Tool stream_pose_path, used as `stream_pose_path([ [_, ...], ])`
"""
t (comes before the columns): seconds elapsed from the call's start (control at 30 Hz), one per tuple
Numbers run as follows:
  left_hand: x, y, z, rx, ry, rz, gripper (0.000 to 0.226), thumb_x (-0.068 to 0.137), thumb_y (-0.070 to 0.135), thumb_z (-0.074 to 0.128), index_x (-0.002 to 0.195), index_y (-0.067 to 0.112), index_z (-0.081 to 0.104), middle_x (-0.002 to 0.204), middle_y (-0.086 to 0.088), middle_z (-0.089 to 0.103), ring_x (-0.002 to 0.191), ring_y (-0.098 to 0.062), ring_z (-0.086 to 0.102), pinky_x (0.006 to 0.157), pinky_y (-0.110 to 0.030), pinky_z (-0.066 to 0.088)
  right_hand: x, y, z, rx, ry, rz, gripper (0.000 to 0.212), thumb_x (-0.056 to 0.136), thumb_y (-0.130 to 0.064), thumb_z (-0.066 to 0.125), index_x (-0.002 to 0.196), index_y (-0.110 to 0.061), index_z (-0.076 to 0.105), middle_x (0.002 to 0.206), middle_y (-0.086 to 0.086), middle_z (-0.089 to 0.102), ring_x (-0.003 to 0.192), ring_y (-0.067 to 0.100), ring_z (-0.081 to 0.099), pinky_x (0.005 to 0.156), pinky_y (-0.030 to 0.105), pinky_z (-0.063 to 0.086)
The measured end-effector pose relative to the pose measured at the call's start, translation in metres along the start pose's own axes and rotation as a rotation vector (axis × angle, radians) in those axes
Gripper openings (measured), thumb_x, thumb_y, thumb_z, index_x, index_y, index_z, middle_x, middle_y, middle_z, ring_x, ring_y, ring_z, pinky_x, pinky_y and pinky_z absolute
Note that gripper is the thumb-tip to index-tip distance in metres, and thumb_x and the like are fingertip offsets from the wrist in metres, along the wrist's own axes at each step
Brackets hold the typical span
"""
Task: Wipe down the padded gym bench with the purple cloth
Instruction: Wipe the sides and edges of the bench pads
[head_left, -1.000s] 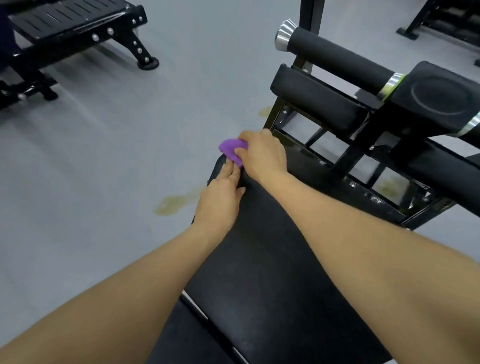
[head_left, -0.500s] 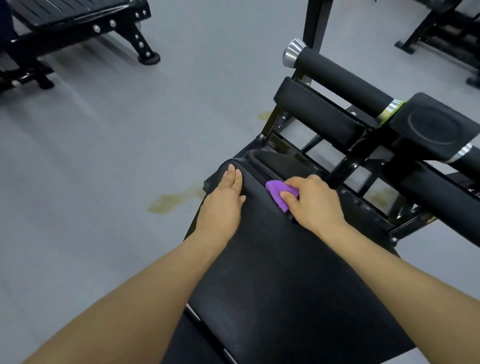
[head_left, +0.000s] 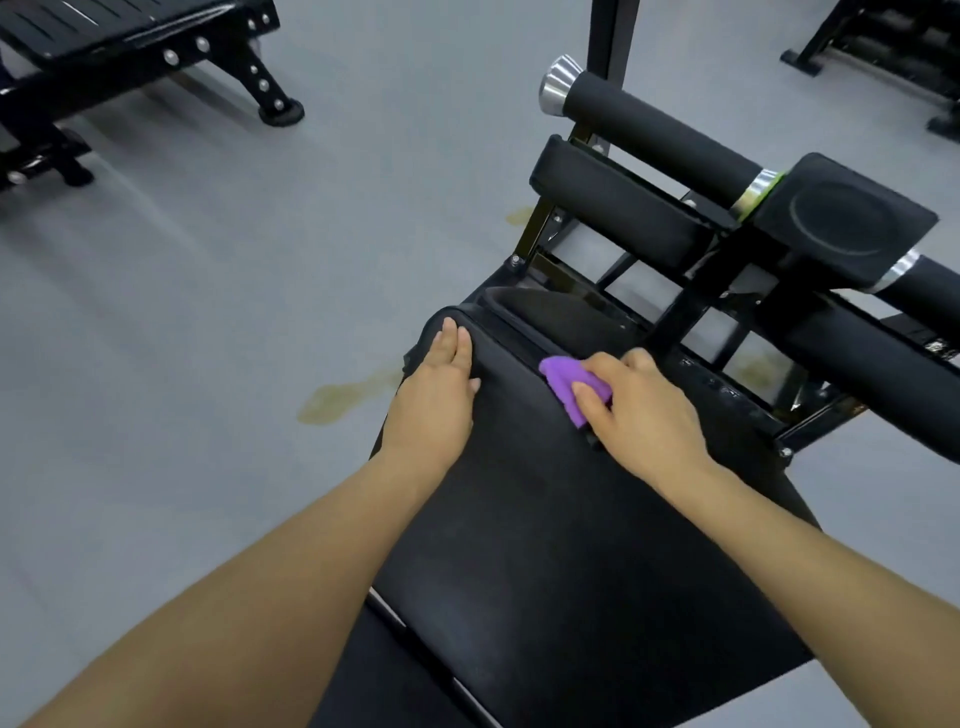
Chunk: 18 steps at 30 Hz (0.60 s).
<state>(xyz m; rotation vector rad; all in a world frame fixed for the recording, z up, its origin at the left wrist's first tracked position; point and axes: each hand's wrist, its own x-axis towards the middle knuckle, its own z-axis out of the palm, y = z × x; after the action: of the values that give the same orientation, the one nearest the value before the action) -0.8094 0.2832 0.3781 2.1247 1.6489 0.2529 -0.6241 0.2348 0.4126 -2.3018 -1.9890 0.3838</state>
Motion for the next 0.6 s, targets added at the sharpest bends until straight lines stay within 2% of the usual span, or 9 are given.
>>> stream_pose_path([
  [0.07,0.0,0.002,-0.001,0.005,-0.001,-0.001,0.057,0.1,0.018,0.038,0.151,0.012,0.012,0.159,0.0,-0.001,0.143,-0.021,0.022,0.109,-0.034,0.035,-0.006,0.006,-0.004,-0.072,-0.015,0.023,0.027,0.097,-0.038,0.04,0.113,-0.02,0.052,0.1,0.002,0.044,0.062,0.015,0.05,0.056,0.027,0.041],
  [0.17,-0.001,0.003,0.0,0.025,-0.001,-0.003,0.056,0.1,0.018,0.036,0.15,0.011,0.012,0.159,-0.001,-0.002,0.141,-0.023,0.027,0.104,-0.034,0.039,0.018,-0.017,0.002,-0.139,0.023,0.028,0.025,0.097,-0.034,0.037,0.107,-0.017,0.052,0.106,0.008,0.049,0.068,0.022,0.055,0.059,0.034,0.047],
  [0.23,-0.001,0.004,0.0,0.025,0.005,0.008,0.056,0.1,0.018,0.037,0.15,0.011,0.013,0.159,-0.001,-0.001,0.14,-0.024,0.029,0.102,-0.034,0.039,0.043,-0.037,0.011,-0.117,0.057,0.004,0.026,0.098,-0.033,0.037,0.113,-0.017,0.05,0.112,0.011,0.049,0.079,0.024,0.058,0.064,0.035,0.049],
  [0.33,-0.001,0.004,-0.003,0.048,-0.003,0.008,0.057,0.1,0.019,0.037,0.15,0.012,0.013,0.159,-0.001,0.0,0.138,-0.024,0.033,0.097,-0.032,0.04,0.074,-0.065,0.016,-0.057,0.052,-0.002,0.031,0.098,-0.033,0.035,0.124,-0.021,0.047,0.121,0.012,0.047,0.091,0.027,0.058,0.064,0.034,0.043],
  [0.43,-0.002,0.007,-0.007,0.081,-0.012,0.01,0.057,0.1,0.019,0.038,0.15,0.011,0.014,0.159,-0.001,0.002,0.137,-0.025,0.034,0.097,-0.031,0.038,0.066,-0.056,0.014,0.002,0.032,-0.034,0.029,0.098,-0.035,0.035,0.123,-0.024,0.046,0.118,0.01,0.048,0.085,0.026,0.057,0.066,0.036,0.046],
  [0.6,-0.006,0.025,-0.012,0.136,-0.07,-0.084,0.062,0.099,0.025,0.041,0.15,0.008,0.011,0.159,-0.006,0.002,0.141,-0.026,0.025,0.111,-0.034,0.029,-0.014,0.015,-0.005,-0.042,-0.047,0.004,0.023,0.097,-0.039,0.035,0.113,-0.024,0.044,0.102,0.003,0.044,0.069,0.025,0.053,0.059,0.033,0.042],
])
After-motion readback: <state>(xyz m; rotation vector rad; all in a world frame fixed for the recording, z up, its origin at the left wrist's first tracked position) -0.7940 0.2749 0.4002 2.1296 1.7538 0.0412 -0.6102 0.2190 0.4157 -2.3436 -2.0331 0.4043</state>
